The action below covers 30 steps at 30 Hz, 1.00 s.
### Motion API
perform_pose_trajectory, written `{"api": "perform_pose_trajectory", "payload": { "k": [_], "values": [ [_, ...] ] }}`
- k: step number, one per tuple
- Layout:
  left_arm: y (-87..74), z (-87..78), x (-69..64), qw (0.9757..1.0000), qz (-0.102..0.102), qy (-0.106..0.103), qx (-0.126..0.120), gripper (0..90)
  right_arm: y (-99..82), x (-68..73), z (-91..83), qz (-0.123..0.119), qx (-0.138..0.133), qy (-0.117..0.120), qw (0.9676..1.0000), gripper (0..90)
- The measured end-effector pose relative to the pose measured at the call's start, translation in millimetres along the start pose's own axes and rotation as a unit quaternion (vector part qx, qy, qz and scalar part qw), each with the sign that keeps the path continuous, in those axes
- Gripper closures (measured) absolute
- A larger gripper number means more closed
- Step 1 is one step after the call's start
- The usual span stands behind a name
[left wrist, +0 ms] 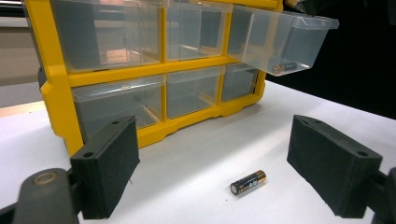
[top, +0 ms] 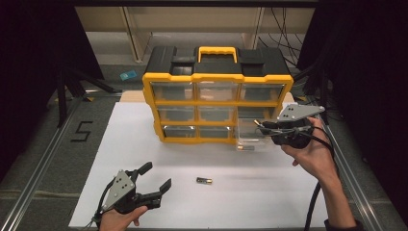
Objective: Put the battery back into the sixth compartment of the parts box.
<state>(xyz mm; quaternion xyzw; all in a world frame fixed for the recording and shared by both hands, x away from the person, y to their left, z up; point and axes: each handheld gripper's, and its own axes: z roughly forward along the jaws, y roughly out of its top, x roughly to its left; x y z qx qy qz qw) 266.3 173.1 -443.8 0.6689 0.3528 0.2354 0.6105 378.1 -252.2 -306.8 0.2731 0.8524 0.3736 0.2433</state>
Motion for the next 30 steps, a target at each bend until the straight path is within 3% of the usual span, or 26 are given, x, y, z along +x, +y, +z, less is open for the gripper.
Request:
{"api": "perform_pose_trajectory", "payload": {
  "k": [6, 13, 19, 21, 30],
  "values": [
    [-0.1, 0.1, 0.0, 1.0000, 0.000, 0.000, 0.000, 16.1, 7.9, 4.0, -10.7, 0.003, -0.021, -0.016, 0.9997, 66.8],
    [-0.2, 0.3, 0.1, 1.0000, 0.000, 0.000, 0.000, 16.1, 15.5, 11.4, -15.3, -0.002, -0.043, -0.010, 0.9990, 57.1],
    [0.0, 0.0, 0.1, 1.0000, 0.000, 0.000, 0.000, 16.1, 25.3, 28.2, -11.8, -0.015, -0.062, 0.018, 0.9978, 43.9],
    [0.0, -0.1, 0.1, 1.0000, 0.001, 0.000, 0.000, 16.1, 31.3, 40.8, -8.6, -0.022, -0.071, 0.034, 0.9966, 38.9],
    [0.1, -0.4, 0.1, 1.0000, 0.001, 0.001, 0.000, 16.1, 39.5, 71.7, 9.9, -0.048, -0.058, 0.076, 0.9942, 33.7]
  ]
}}
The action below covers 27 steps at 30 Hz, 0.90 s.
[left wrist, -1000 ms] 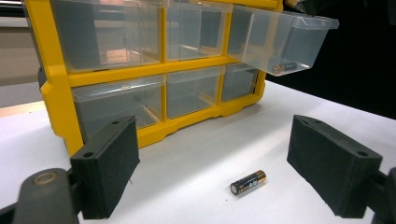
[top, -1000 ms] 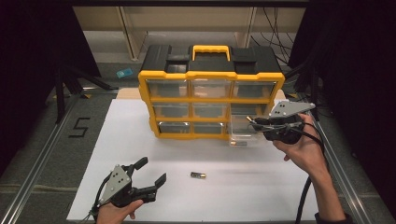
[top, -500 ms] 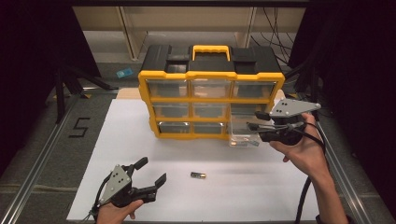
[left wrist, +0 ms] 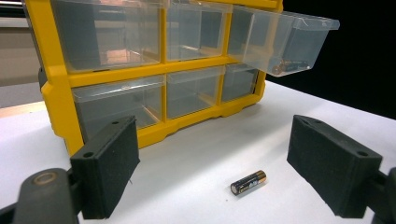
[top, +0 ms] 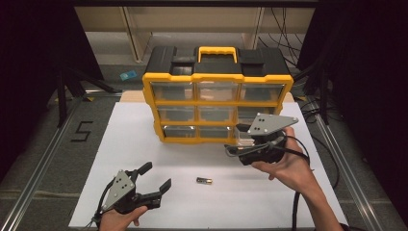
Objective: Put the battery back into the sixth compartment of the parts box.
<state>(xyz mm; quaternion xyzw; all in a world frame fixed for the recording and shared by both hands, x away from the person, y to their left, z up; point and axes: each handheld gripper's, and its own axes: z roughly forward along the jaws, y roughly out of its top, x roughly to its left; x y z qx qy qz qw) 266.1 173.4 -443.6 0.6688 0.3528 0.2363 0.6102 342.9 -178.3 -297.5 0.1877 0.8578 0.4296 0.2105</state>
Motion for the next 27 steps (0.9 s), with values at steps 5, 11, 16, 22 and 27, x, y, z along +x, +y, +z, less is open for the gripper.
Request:
{"api": "perform_pose_trajectory", "payload": {
  "k": [5, 11, 16, 22, 27],
  "values": [
    [0.0, 0.1, 0.0, 1.0000, 0.000, 0.000, -0.001, 16.1, -1.7, 9.7, 14.9, -0.005, 0.013, 0.012, 0.9998, 32.1],
    [0.1, 0.0, 0.0, 1.0000, 0.000, 0.000, -0.001, 16.1, -4.9, 22.1, 33.7, -0.012, 0.035, 0.034, 0.9987, 31.0],
    [0.0, 0.0, 0.0, 1.0000, 0.000, 0.000, -0.001, 16.1, -9.0, 30.6, 48.8, -0.017, 0.055, 0.048, 0.9972, 30.3],
    [0.0, -0.1, 0.1, 1.0000, 0.000, 0.000, -0.001, 16.1, -15.6, 39.4, 65.6, -0.026, 0.080, 0.064, 0.9945, 30.4],
    [-0.1, 0.0, 0.0, 1.0000, 0.000, 0.000, 0.000, 16.1, -19.8, 46.7, 76.2, -0.026, 0.098, 0.075, 0.9920, 30.3]
  ]
}}
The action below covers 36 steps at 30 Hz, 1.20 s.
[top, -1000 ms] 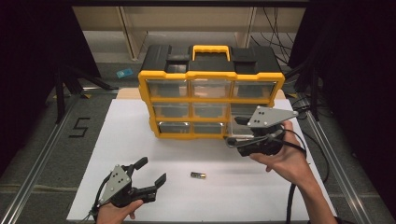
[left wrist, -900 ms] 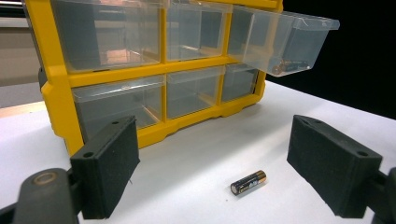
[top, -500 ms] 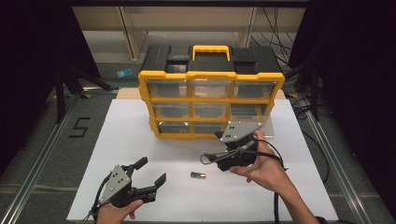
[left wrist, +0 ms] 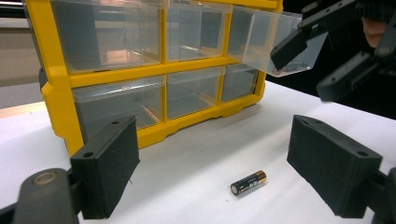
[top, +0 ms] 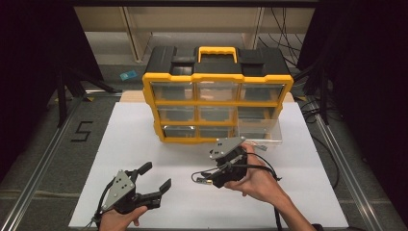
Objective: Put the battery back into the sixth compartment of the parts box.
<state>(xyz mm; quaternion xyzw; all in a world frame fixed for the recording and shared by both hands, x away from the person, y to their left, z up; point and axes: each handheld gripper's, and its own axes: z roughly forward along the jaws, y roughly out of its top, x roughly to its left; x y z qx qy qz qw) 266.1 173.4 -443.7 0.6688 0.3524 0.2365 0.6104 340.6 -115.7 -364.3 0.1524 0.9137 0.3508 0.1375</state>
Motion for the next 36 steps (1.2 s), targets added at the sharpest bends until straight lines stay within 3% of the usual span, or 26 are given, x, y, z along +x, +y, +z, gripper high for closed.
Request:
{"api": "perform_pose_trajectory", "payload": {
  "k": [6, 17, 23, 24, 36],
  "values": [
    [-0.1, 0.1, 0.2, 1.0000, 0.000, 0.000, 0.000, 16.1, -3.9, 3.4, 16.5, -0.004, 0.025, 0.018, 0.9995, 29.7],
    [-0.3, 0.2, 0.2, 1.0000, 0.000, 0.000, 0.001, 16.1, -16.3, 0.6, 41.9, 0.009, 0.058, 0.038, 0.9976, 29.0],
    [-0.2, -0.1, 0.3, 1.0000, 0.001, 0.001, 0.000, 16.1, -22.5, 0.7, 57.0, 0.009, 0.081, 0.048, 0.9955, 29.8],
    [-0.2, -0.1, 0.3, 1.0000, 0.000, 0.001, 0.000, 16.0, -24.1, -0.8, 63.0, -0.002, 0.084, 0.059, 0.9947, 30.7],
    [-0.3, 0.0, 0.4, 1.0000, 0.001, 0.000, 0.000, 16.1, -29.2, -4.1, 85.3, 0.006, 0.134, 0.063, 0.9889, 36.9]
  ]
}}
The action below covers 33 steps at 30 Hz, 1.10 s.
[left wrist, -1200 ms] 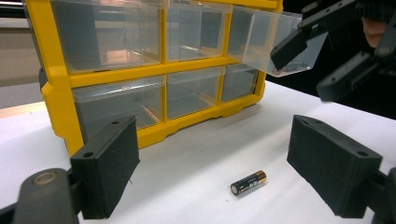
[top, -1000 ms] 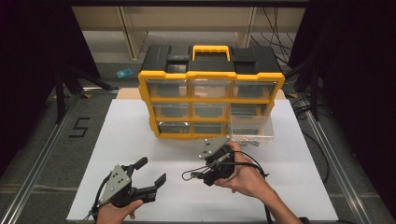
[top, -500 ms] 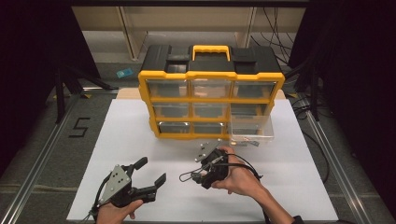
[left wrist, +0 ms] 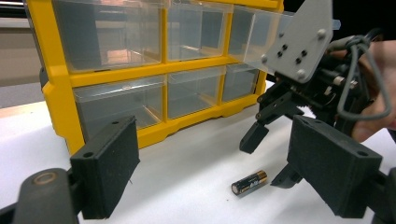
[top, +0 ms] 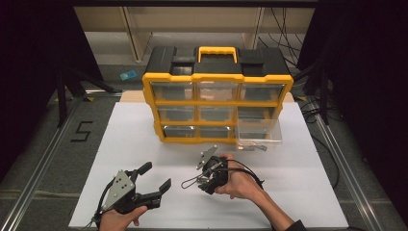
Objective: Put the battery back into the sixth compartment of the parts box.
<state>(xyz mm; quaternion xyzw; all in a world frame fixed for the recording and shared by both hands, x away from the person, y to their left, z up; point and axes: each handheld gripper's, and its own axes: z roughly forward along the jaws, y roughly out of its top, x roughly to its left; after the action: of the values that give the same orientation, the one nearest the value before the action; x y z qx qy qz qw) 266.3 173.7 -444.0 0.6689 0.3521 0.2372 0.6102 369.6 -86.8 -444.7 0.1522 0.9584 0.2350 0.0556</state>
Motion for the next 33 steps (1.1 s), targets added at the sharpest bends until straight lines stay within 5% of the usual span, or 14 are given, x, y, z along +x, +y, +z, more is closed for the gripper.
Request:
{"api": "perform_pose_trajectory", "payload": {
  "k": [20, 33],
  "values": [
    [0.2, -0.1, 0.1, 1.0000, 0.000, -0.001, 0.000, 16.1, 0.7, -9.0, 15.1, -0.002, 0.031, 0.019, 0.9993, 60.4],
    [-0.2, 0.7, 0.3, 1.0000, -0.002, -0.004, -0.006, 16.0, 2.2, -7.5, 22.2, -0.011, 0.061, 0.007, 0.9980, 76.5]
  ]
}}
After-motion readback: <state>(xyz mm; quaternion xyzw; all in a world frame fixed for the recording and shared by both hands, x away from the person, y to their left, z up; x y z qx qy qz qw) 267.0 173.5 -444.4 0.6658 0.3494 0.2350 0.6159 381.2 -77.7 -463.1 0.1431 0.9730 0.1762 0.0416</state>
